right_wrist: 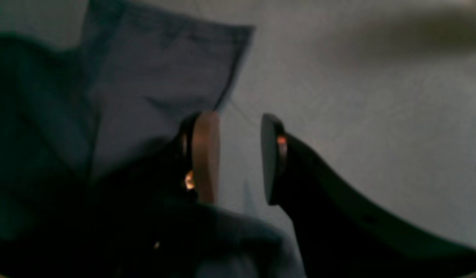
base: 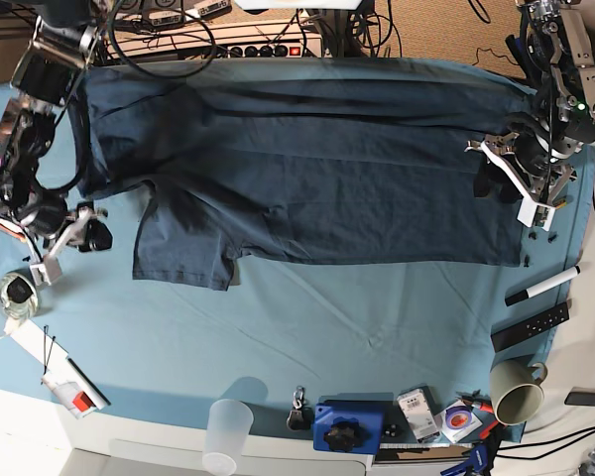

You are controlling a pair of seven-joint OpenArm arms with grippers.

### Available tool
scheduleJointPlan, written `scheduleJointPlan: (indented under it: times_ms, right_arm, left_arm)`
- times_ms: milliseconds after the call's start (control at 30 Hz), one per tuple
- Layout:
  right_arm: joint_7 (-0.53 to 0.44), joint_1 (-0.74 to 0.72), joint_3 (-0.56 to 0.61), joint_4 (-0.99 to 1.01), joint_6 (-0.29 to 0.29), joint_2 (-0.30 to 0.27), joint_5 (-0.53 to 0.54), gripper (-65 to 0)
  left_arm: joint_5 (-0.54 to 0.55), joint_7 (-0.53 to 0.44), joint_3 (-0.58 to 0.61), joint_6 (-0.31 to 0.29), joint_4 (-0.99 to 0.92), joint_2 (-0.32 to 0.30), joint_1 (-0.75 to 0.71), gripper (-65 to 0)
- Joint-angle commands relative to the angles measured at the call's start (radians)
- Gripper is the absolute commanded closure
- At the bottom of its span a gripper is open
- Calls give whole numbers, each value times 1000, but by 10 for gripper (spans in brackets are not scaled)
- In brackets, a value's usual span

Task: Fold the T-shirt properly
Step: 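Grasp the shirt's side edges near the sleeves with both grippers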

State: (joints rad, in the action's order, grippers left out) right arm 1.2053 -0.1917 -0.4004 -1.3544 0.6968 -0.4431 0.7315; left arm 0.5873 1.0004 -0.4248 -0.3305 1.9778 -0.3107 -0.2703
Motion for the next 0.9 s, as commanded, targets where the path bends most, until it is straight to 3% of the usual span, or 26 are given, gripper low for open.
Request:
scheduleJointPlan:
  times_ms: [0, 433, 867]
  right_arm:
    - [-39, -42, -5, 29, 1, -19, 11, -190]
    - [-69, -283, -5, 557, 1, -14, 13, -190]
    - [-92, -271, -5, 584, 1, 93, -4, -189]
  left_arm:
    - [11, -22, -5, -3, 14, -13, 7, -275]
    - [11, -34, -5, -3, 14, -13, 7, -275]
    - [7, -111, -5, -3, 14, 30, 7, -275]
